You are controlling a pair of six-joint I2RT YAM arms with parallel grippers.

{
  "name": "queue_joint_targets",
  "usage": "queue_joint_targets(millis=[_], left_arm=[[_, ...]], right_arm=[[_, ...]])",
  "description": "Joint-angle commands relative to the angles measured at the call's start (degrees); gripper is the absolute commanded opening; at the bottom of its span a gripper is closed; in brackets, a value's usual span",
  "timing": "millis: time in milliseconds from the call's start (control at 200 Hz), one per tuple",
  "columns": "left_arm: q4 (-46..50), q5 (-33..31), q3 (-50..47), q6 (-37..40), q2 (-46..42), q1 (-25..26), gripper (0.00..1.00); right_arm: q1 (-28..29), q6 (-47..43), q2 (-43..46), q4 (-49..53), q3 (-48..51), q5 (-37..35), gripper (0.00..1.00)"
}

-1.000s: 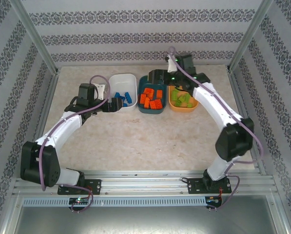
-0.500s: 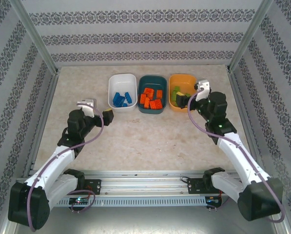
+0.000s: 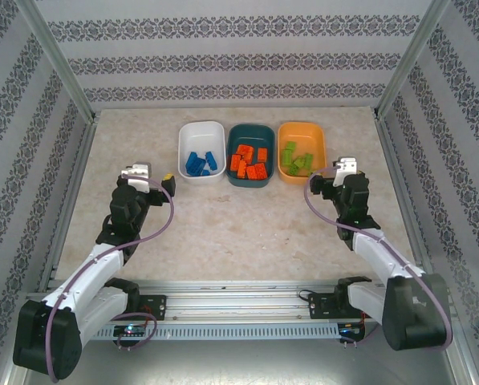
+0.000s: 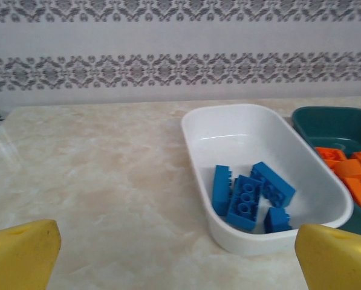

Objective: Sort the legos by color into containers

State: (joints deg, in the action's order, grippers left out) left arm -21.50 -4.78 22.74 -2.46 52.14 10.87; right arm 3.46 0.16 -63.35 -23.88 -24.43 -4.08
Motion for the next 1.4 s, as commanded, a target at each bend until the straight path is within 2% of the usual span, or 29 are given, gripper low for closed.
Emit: queue_joint_targets(millis=[0,245,410,655,994,1179,1394], left_arm=[[-1.2,-6.0,-1.4,2.2,-0.2,0.1,1.0],[1.3,-9.7,-1.5,1.8,0.3,-2.6,1.0],[1.7,-8.0,-1.2,0.9,4.0,-6.2,1.0],[-2.1,-4.1,1.7,1.1,13.1,-8.2,1.0],[-11.7,1.0,4.9,1.9,28.6,-8.8,1.0],[-17.1,2.7,3.9,3.5,31.8,-9.2,1.0],[-29.3,5.5,-1.1,4.6,35.5,-9.4,1.0]], right_arm=[[-0.9,-0.2,-3.3,-7.1,0.1,-0.7,0.98],[-1.4,-0.1,-10.8,-11.1,-1.3,2.0,0.98],[-1.4,-0.3,-12.5,-11.2,-1.8,2.5,0.98],[-1.4,-0.2,-13.9,-13.0,-1.1,2.8,0.98],[-1.5,0.3,-14.5,-13.7,-0.6,2.8,0.98],[-1.5,0.4,-15.0,-13.8,-0.5,3.2,0.98],[-1.5,0.2,-14.9,-14.4,0.0,3.5,0.98]])
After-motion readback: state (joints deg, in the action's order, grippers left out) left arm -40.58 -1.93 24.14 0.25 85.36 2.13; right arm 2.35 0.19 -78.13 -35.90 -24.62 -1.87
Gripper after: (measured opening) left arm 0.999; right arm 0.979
